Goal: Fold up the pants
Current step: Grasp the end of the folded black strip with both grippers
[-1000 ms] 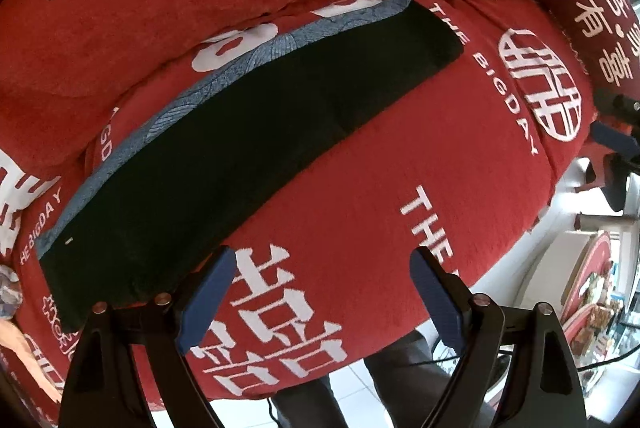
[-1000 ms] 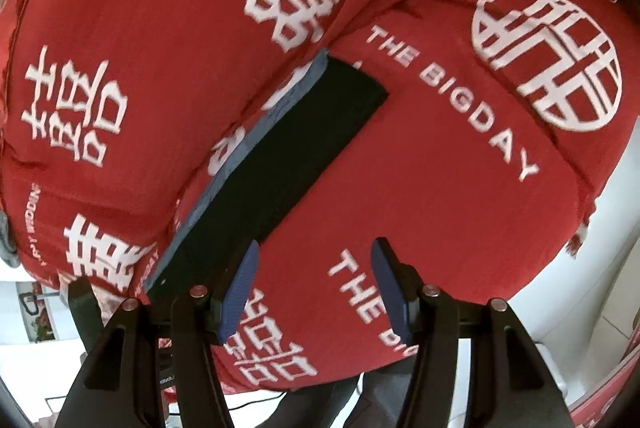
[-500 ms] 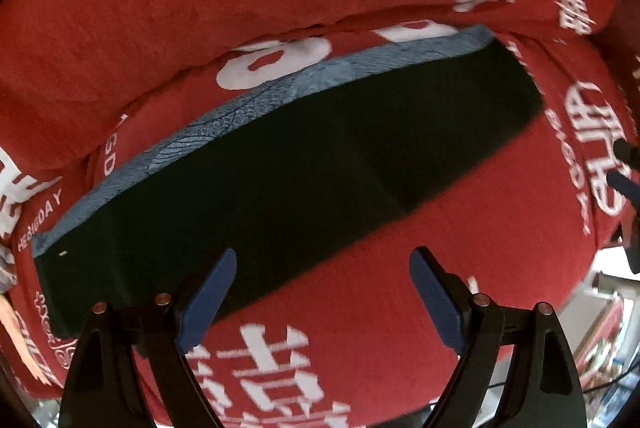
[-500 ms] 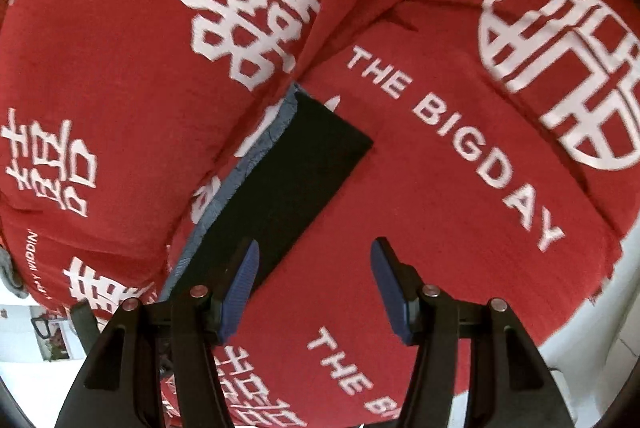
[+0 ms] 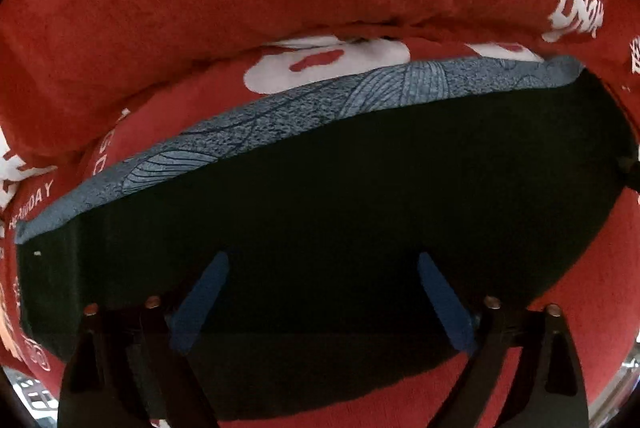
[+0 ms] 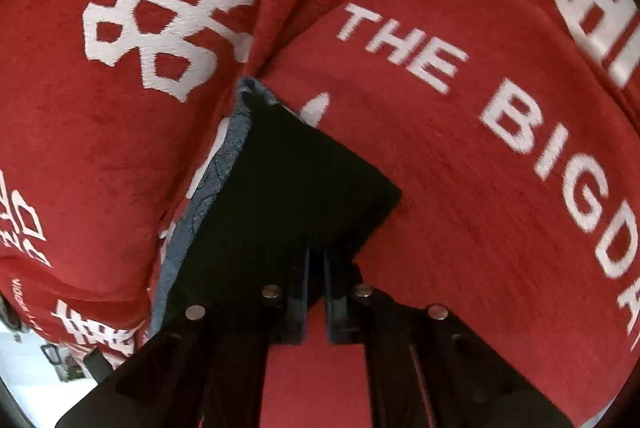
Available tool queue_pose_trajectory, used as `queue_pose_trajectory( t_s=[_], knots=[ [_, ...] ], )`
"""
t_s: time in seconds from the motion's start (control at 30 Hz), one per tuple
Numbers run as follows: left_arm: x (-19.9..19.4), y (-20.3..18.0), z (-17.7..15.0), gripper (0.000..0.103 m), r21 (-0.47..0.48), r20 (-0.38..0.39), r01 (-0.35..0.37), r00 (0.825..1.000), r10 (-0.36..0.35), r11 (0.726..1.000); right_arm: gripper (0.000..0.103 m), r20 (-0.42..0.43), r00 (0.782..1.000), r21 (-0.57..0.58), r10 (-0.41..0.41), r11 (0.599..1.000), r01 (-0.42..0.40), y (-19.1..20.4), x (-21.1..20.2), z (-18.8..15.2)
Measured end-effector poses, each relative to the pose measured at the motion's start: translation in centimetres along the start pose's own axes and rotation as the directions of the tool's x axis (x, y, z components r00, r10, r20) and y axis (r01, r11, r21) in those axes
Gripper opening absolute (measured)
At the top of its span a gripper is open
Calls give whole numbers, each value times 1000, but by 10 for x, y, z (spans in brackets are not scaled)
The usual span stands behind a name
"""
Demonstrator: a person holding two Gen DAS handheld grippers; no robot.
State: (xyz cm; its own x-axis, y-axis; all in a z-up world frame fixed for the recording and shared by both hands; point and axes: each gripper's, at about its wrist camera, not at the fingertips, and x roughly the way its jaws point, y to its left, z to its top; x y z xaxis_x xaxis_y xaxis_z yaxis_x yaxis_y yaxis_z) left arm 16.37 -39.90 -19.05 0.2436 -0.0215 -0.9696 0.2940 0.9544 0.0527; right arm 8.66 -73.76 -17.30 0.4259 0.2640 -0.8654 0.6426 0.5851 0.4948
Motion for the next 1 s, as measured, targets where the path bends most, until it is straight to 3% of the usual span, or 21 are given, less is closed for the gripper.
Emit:
queue_pose_trajectory(
  t_s=[0.07,0.13,0.2,0.27,0.33,0.43,0.53,0.63,0.67,0.73,0.8,0.87,0.93,1.0],
  knots=[
    [2,6,-1,98,-28,-10,24,1000,-25,999,6,28,999,-51,-28,998,30,7,-5,1],
    [1,10,2,98,-45,-46,37,998,-39,998,11,14,999,-30,-48,998,48,3,-3,1],
    [-4,9,5,98,-28,-55,30,998,-32,999,20,-17,1000,51,-3,999,4,-8,-5,-3],
    [-14,8,9,98,-7,-23,45,999,-45,999,41,-38,998,58,55,997,-52,-10,-9,-11],
    [-20,7,16,98,-4,-1,66,998,-66,998,46,-53,992,41,113,993,-110,-10,-13,-24],
    [-18,7,31,98,-25,11,60,998,-60,998,46,-76,987,20,138,990,-137,-9,-9,-34],
    [-12,11,46,98,-58,16,50,999,-49,997,46,10,994,26,113,993,-113,-7,-15,-31],
    [-9,8,55,98,-64,15,45,999,-44,997,46,44,994,55,98,993,-101,-7,-15,-16],
    [-8,7,55,98,-60,8,45,999,-45,997,40,34,995,76,98,992,-101,-9,-10,-10],
    [-1,1,54,98,-33,-48,47,998,-49,998,8,15,996,94,90,991,-91,-13,-1,-3],
    [-2,-3,50,98,-14,-47,56,997,-57,998,8,13,998,97,62,993,-63,-16,0,-6],
    [-11,-5,51,98,2,6,53,999,-53,999,8,22,999,103,43,994,-45,-20,-5,-15],
    [-11,-3,55,98,-4,44,35,998,-35,999,12,30,998,104,58,993,-61,-24,-11,-23],
    [1,-3,56,98,0,29,-6,1000,5,1000,16,8,993,113,114,987,-114,-29,-14,-29]
  ],
)
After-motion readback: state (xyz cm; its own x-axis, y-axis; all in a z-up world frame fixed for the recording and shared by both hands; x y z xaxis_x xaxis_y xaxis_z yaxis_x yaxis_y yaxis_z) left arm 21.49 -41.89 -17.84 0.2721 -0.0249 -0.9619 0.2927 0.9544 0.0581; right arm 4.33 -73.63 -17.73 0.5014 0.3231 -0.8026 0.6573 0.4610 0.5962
